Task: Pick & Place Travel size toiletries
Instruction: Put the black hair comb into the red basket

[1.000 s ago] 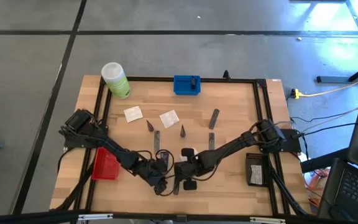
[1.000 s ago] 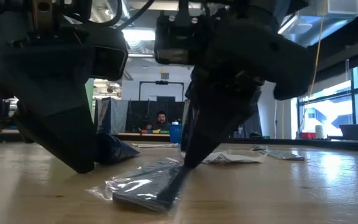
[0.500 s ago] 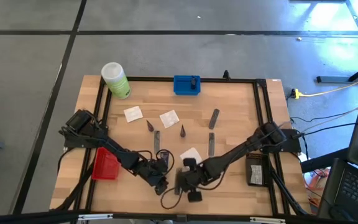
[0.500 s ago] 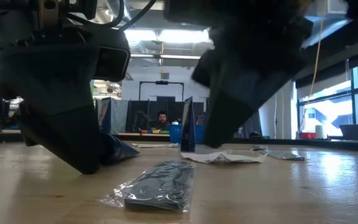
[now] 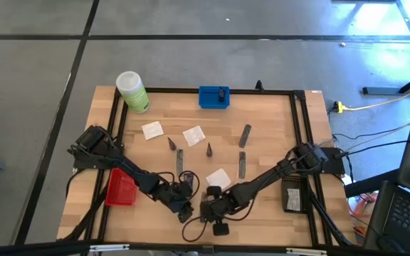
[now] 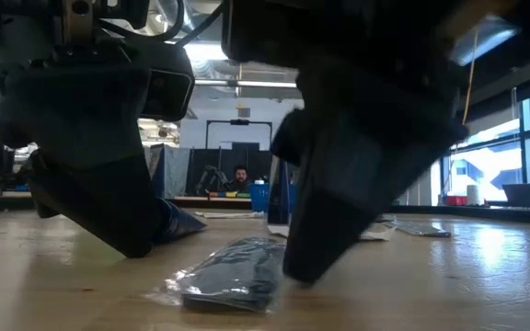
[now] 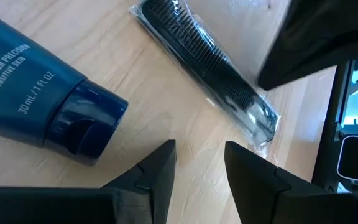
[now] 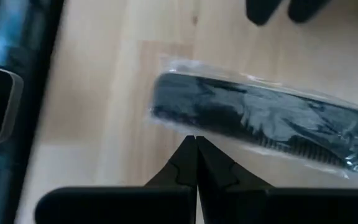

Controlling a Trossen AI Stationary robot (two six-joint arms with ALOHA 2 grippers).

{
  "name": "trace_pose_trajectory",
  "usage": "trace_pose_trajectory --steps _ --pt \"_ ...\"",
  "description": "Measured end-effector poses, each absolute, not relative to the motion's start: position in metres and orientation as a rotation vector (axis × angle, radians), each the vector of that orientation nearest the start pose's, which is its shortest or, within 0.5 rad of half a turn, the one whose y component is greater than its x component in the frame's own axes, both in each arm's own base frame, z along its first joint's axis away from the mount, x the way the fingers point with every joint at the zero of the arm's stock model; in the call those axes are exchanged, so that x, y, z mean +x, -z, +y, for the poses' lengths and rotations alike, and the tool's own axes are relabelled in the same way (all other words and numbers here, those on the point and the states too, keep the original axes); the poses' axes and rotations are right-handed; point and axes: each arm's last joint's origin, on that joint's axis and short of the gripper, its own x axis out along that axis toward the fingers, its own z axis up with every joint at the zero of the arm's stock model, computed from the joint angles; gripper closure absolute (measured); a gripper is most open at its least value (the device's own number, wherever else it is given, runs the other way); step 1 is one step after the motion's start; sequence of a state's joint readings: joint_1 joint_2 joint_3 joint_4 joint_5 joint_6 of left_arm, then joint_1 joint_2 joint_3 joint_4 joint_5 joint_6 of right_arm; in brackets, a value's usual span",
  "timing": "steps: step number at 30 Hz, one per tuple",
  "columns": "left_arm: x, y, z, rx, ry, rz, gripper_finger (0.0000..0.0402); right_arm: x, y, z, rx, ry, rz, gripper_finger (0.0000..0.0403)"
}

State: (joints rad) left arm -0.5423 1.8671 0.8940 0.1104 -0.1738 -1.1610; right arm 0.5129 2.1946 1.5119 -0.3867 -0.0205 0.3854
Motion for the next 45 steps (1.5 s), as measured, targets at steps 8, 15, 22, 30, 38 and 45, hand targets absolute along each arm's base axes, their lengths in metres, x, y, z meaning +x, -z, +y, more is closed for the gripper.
trace_pose_trajectory --steps 8,15,22,30,38,45 --pt "0.301 -0.115 -0.175 -0.790 -0.156 0.880 0.0263 0.405 -0.116 0.212 0.112 -0.308 1.064 0.0403" --pt "0.301 -0.115 -0.175 -0.796 -0.148 0.881 0.0263 0.415 -0.116 0.199 0.107 -0.292 1.020 0.0403" --pt "0.301 -0.115 -0.176 -0.799 -0.123 0.896 0.0263 0.422 -0.116 0.188 0.098 -0.271 0.990 0.0403" --pt "0.302 -0.116 -0.177 -0.813 -0.099 0.896 0.0263 0.424 -0.116 0.185 0.102 -0.265 0.989 0.0403" --pt "0.303 -0.116 -0.175 -0.805 -0.085 0.903 0.0290 0.424 -0.116 0.185 0.100 -0.266 0.988 0.0403" --pt "0.305 -0.115 -0.171 -0.783 -0.086 0.910 0.0379 0.424 -0.117 0.185 0.099 -0.269 0.981 0.0403"
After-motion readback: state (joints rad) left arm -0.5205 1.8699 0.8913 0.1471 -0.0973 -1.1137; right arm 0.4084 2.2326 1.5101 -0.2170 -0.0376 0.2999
